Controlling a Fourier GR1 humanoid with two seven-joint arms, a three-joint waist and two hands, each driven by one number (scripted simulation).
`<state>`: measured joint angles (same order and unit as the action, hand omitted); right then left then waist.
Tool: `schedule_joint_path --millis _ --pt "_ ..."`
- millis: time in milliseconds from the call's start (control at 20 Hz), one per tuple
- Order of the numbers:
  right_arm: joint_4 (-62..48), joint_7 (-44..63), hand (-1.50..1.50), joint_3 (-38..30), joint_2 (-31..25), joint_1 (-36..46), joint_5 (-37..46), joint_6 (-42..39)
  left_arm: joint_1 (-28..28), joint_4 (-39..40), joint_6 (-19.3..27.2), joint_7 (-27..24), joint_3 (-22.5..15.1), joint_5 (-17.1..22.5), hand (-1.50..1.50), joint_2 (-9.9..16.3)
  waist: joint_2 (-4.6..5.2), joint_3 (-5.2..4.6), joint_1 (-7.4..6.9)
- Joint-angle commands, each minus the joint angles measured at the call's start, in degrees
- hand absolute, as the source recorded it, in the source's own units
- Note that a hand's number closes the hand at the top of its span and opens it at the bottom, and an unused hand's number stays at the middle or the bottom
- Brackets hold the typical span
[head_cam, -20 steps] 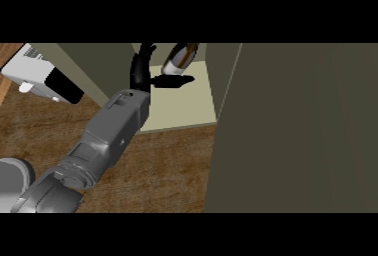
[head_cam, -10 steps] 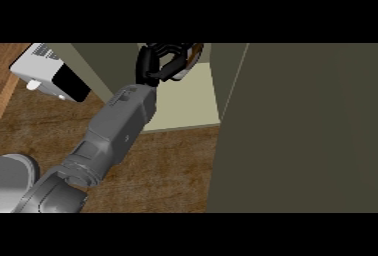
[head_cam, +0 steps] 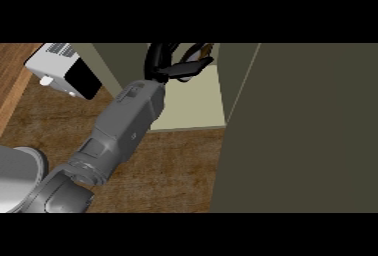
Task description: Pick up the wine, place it into the cabinet and close the cabinet
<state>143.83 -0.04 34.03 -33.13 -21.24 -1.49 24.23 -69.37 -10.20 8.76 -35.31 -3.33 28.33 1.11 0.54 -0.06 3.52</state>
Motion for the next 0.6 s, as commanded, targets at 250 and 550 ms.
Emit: schedule_joint_path --millis 250,550 --pt "13.45 7.09 -1.5 -1.02 -1.96 -3.45 -1.62 1.69 4.73 -5.28 -0.35 -0.53 -1.98 1.06 -1.5 -1.1 -0.9 0.0 -1.95" --pt "12.72 6.92 -1.5 -1.33 -2.72 -3.48 -1.71 1.3 11.32 -14.03 -4.55 2.47 -7.64 5.37 -1.5 -1.11 -1.3 -0.01 -1.97"
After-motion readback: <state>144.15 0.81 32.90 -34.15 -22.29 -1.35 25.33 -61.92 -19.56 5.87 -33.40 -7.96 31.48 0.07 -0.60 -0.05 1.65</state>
